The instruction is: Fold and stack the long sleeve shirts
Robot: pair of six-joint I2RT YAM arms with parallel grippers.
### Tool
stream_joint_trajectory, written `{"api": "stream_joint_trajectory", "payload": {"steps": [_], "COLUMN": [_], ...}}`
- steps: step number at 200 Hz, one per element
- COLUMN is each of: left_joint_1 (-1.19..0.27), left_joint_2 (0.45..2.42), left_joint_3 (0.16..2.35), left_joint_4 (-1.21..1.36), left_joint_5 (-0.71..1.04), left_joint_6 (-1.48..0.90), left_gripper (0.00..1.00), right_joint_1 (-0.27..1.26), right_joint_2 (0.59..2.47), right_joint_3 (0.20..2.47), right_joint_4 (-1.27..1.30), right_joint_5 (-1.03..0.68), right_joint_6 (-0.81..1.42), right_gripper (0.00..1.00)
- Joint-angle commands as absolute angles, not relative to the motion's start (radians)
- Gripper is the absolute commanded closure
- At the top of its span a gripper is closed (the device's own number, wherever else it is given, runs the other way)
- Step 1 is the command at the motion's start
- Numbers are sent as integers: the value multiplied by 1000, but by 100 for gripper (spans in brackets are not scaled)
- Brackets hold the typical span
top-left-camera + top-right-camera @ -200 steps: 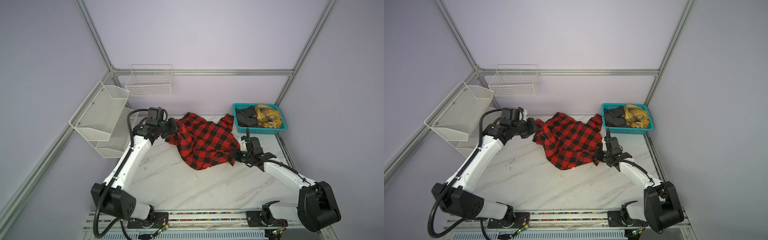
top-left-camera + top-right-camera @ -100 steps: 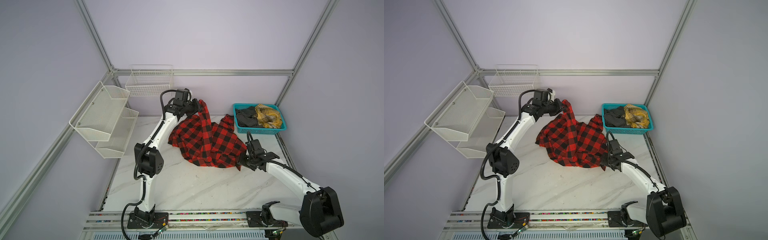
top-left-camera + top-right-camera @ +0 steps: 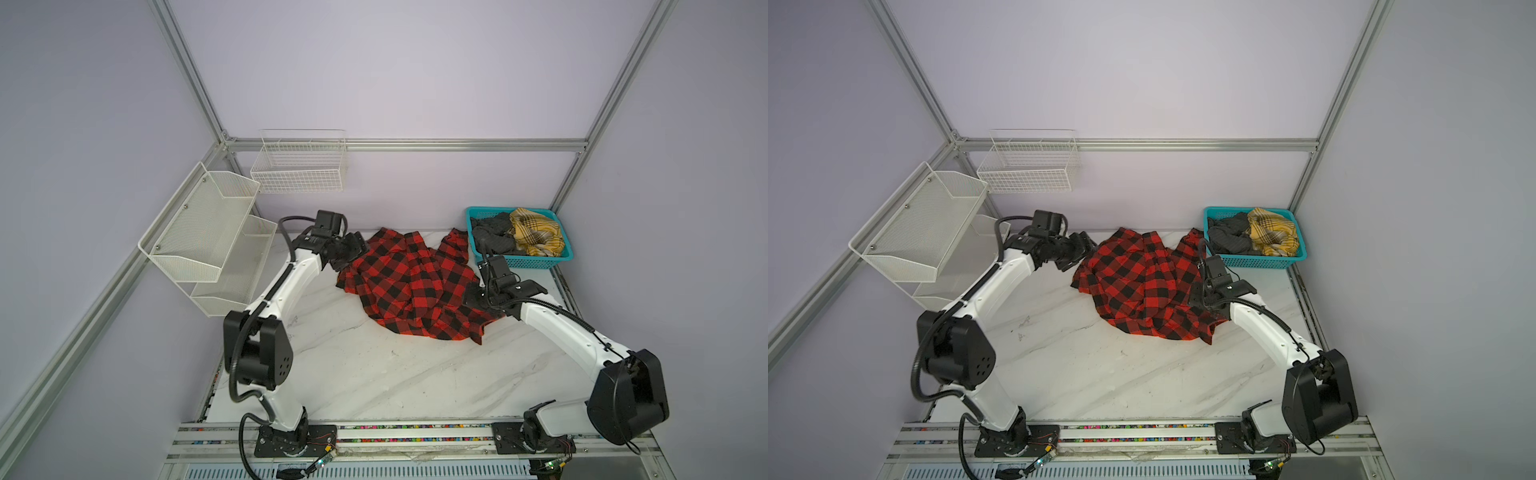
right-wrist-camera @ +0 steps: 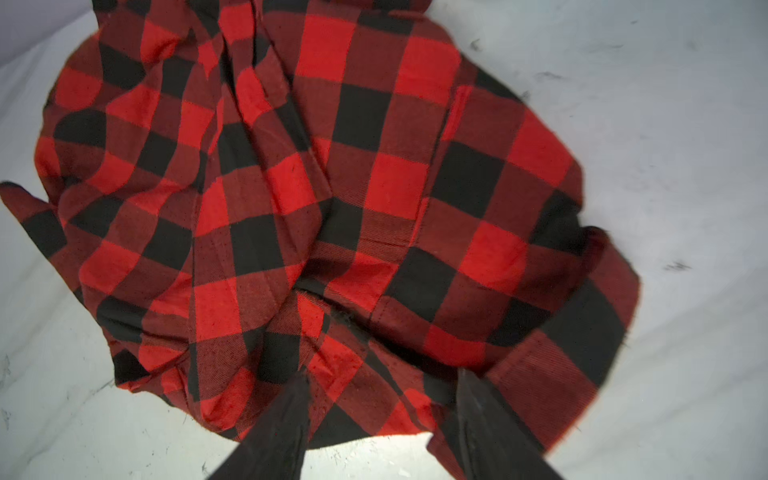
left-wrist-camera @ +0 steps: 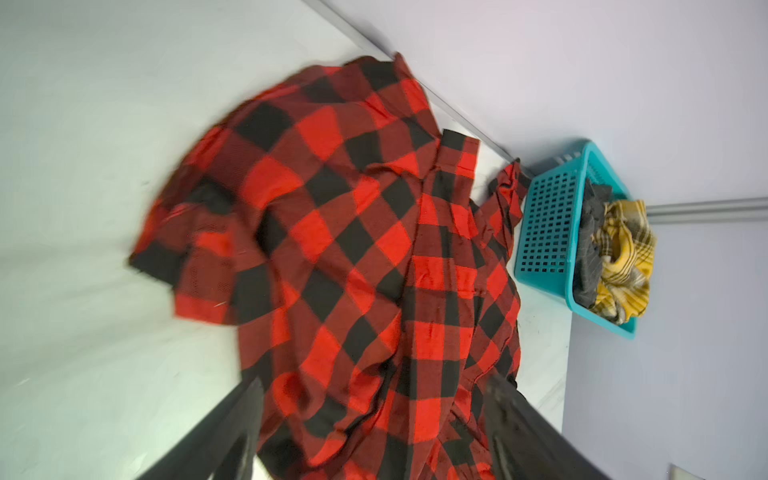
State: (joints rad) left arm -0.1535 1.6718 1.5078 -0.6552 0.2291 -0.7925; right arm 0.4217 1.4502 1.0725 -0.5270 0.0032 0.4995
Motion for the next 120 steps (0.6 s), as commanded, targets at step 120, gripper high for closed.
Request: {"api": "stream_joint_trajectory", "payload": {"steps": [120], "left_joint_1": [-103], "left_joint_2": [1999], "left_joint_3": [1544], "left_joint_4": [-476], "left_joint_5": [319], "left_joint_6": [-916], "left_gripper": [49], "right_joint_1": [469], "right_joint_2": [1483], "right_joint_3": [1030], "right_joint_4": [-483], "right_joint_5": [-41], "right_joint_6": [545], "right_gripper": [45]}}
